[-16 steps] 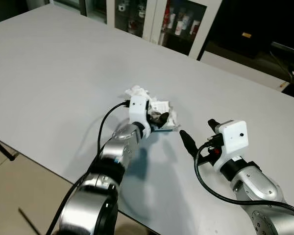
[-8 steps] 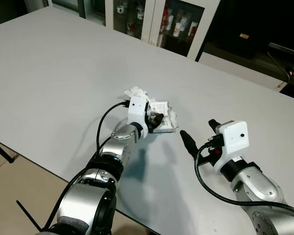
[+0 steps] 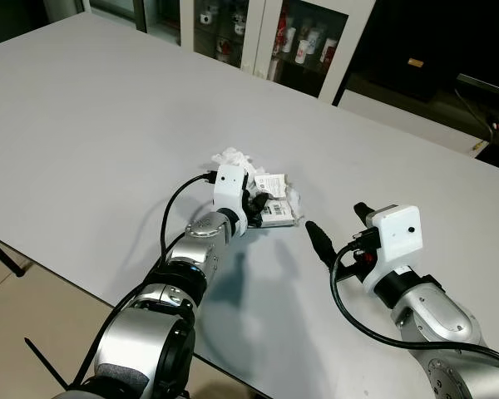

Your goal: Picking trash to rubbish bin

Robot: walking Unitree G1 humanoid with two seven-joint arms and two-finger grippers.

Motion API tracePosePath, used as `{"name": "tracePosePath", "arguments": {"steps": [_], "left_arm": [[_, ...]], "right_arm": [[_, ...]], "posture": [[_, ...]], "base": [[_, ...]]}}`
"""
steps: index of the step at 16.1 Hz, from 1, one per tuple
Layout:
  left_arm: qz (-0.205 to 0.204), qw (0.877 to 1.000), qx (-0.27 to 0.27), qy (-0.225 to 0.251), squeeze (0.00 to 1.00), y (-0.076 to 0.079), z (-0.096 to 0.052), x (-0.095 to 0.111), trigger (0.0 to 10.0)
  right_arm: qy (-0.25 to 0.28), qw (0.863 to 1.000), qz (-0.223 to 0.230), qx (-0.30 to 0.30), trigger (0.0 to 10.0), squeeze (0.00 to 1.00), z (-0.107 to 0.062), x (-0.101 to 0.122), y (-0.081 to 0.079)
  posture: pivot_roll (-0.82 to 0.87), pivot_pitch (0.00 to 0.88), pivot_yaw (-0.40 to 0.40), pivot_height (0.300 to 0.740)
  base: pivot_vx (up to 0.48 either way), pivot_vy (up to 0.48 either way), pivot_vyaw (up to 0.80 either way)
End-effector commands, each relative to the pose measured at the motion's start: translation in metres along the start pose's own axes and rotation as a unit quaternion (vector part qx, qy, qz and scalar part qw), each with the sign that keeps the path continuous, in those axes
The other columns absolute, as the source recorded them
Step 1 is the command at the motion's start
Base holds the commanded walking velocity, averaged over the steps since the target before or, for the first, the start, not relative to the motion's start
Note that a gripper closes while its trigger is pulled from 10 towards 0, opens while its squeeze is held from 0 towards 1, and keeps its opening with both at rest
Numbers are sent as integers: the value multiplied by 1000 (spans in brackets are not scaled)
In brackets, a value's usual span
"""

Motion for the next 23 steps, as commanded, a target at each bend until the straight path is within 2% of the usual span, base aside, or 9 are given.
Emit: {"name": "tracePosePath", "arguments": {"steps": [1, 6, 8, 13, 16, 18, 21, 23], "left_arm": [[-11, 998, -6, -60, 0, 6, -4, -34, 0], [-14, 998, -6, -55, 0, 4, -4, -31, 0], [-17, 999, 9, -37, 0, -7, -6, -25, 0], [-35, 999, 6, 7, 0, -16, -13, -11, 0], [-38, 999, 21, 23, 0, -33, -27, -7, 0], [-34, 999, 26, 30, 0, -36, -32, -3, 0], [-17, 998, 49, 39, 0, -50, -58, 3, 0], [-8, 998, 54, 40, 0, -52, -70, 4, 0]], "right_arm": [[-1, 1000, -4, -19, 10000, 0, -2, 0, 8], [-1, 1000, -4, -22, 10000, 0, -2, -1, 9], [-1, 1000, -3, -23, 10000, 0, -1, -2, 11], [-3, 1000, -4, -17, 10000, 0, 1, -2, 10], [-4, 1000, -6, -11, 10000, 0, 4, -2, 11], [-4, 1000, -7, -9, 10000, 0, 5, -3, 11], [-6, 1000, -9, 2, 10000, 0, 11, -5, 10], [-7, 1000, -10, 7, 10000, 0, 14, -6, 10]], "posture": [[57, 112, -129, 740], [63, 110, -123, 740], [72, 112, -125, 740], [98, 114, -136, 740], [128, 115, -144, 740], [146, 114, -146, 740], [193, 115, -147, 740], [205, 114, -148, 740]], "base": [[0, 0, 0], [0, 0, 0], [0, 0, 0], [0, 0, 0], [0, 0, 0], [0, 0, 0], [0, 0, 0], [0, 0, 0]]}}
Point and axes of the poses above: a point about 5 cm out from each wrist's last joint towards the gripper, its own z axis pointing out of the wrist towards the gripper, its own x axis along the axis of the wrist's last joint, y = z × x, the point moved 5 cm from there along z, pointing out of the wrist towards the gripper, and after that the axes turned 10 degrees about z, right-handed, at the moved point
